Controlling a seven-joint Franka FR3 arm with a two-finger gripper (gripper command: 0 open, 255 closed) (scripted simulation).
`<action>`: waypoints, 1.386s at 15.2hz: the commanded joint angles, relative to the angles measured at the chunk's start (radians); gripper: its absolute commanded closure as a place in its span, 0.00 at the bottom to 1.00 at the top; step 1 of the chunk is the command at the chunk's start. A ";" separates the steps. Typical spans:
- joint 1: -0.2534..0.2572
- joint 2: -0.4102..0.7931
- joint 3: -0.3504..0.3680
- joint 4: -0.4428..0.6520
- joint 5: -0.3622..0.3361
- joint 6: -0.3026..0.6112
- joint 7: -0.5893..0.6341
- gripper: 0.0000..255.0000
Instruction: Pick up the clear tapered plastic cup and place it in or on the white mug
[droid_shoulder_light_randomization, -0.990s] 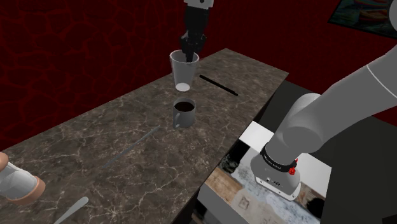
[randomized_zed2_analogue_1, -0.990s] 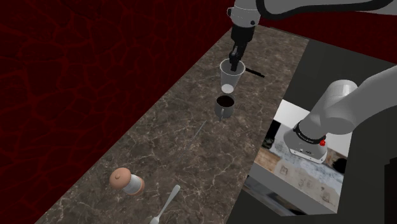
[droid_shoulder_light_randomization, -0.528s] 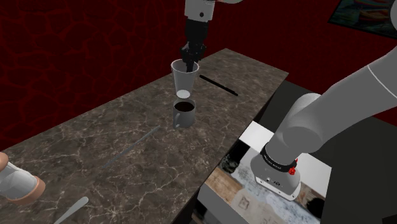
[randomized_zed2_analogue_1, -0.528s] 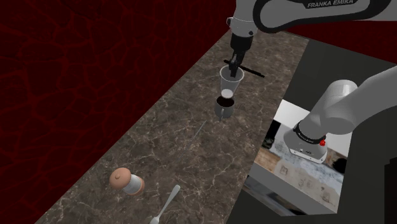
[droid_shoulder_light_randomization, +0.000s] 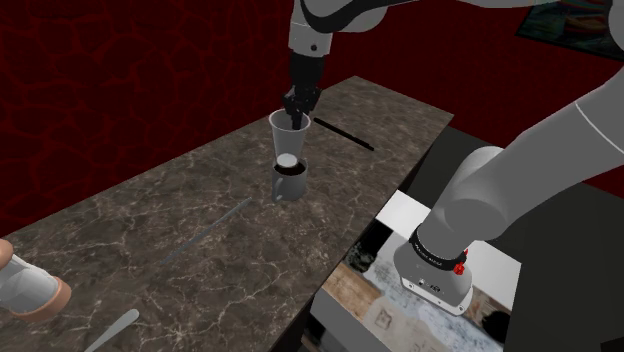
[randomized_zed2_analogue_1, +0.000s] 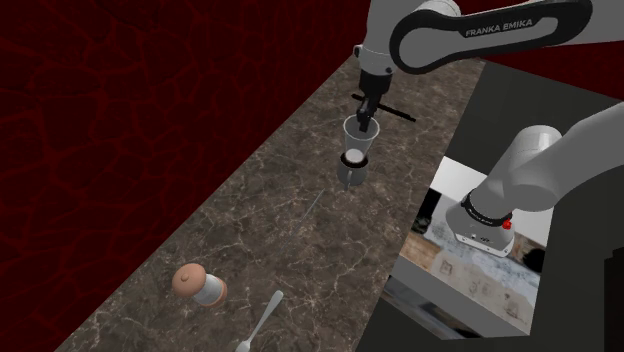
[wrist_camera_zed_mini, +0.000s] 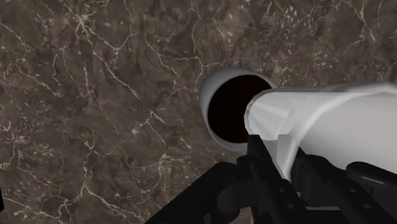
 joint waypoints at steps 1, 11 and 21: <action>0.001 0.004 0.003 -0.024 0.003 0.029 -0.002 1.00; 0.002 0.012 0.004 -0.048 0.005 0.061 -0.006 1.00; -0.006 -0.007 -0.011 0.062 -0.008 -0.069 -0.002 0.00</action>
